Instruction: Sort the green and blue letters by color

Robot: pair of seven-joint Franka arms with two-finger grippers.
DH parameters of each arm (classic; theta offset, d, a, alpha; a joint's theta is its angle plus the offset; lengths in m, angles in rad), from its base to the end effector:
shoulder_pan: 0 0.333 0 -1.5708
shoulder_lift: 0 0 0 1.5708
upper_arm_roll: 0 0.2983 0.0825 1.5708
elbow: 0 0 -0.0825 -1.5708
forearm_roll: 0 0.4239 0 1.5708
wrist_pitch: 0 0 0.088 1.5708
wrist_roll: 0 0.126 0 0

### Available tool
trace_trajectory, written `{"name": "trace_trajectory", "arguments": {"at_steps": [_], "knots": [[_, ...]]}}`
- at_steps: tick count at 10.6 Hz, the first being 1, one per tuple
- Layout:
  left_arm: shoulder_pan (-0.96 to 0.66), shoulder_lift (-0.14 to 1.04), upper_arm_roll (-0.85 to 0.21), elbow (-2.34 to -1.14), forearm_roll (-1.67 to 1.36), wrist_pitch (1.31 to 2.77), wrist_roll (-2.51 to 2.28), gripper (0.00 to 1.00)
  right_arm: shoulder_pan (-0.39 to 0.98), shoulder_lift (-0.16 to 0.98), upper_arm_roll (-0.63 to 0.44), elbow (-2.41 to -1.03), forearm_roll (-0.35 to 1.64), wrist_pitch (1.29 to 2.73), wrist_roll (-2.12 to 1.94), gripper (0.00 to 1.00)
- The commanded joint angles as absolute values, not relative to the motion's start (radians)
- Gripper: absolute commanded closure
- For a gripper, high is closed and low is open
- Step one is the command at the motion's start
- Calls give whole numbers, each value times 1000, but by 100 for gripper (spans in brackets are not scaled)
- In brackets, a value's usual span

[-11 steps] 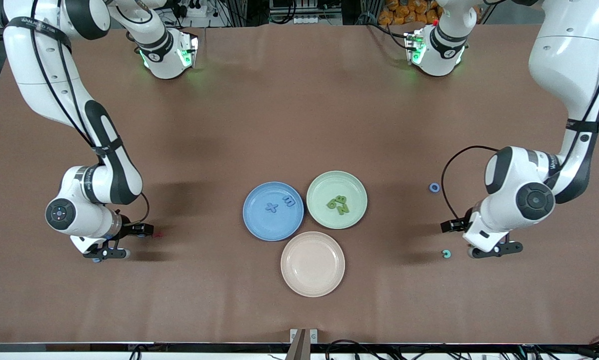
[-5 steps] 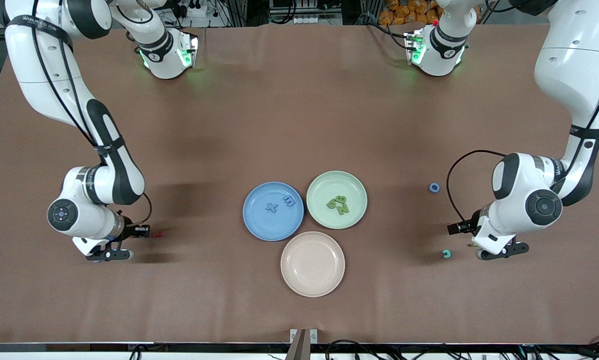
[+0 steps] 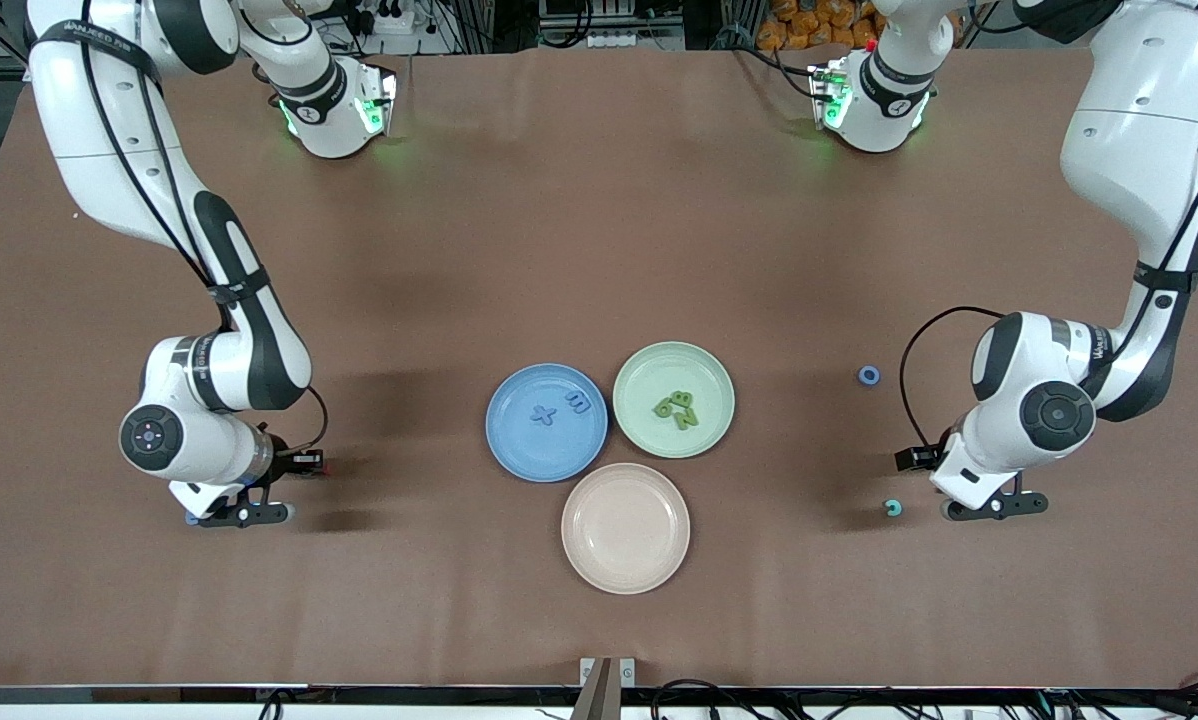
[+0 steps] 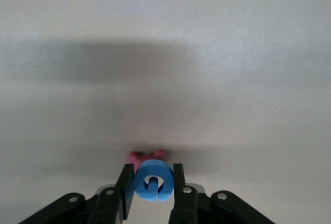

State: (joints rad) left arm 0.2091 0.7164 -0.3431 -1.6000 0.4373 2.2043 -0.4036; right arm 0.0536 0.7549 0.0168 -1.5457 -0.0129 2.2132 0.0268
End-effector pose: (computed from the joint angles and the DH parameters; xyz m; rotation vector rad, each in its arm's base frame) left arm 0.7053 -0.0546 0.1655 -3.0115 -0.1051 0.0323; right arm 0.7105 0.0485 0.1395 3.1352 0.0748 -0.1369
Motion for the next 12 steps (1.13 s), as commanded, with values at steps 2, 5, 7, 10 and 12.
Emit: {"name": "trace_trajectory", "arguments": {"at_steps": [2, 5, 7, 10, 12], "knots": [[233, 735, -347, -1591, 466, 2221, -287, 1, 86, 732, 99, -1499, -11, 2056, 257, 100], [255, 744, -347, -1591, 457, 2243, -207, 1, 87, 718, 208, -1497, -11, 2034, 478, 100], [261, 750, -347, -1589, 456, 2255, -206, 1, 89, 710, 302, -1497, -20, 2033, 680, 100], [261, 767, -347, -1577, 456, 2276, -169, 2, 110, 713, 386, -1480, -14, 2037, 894, 100], [261, 773, -345, -1571, 454, 2284, -140, 2, 173, 719, 388, -1454, -15, 2040, 1015, 100]]}}
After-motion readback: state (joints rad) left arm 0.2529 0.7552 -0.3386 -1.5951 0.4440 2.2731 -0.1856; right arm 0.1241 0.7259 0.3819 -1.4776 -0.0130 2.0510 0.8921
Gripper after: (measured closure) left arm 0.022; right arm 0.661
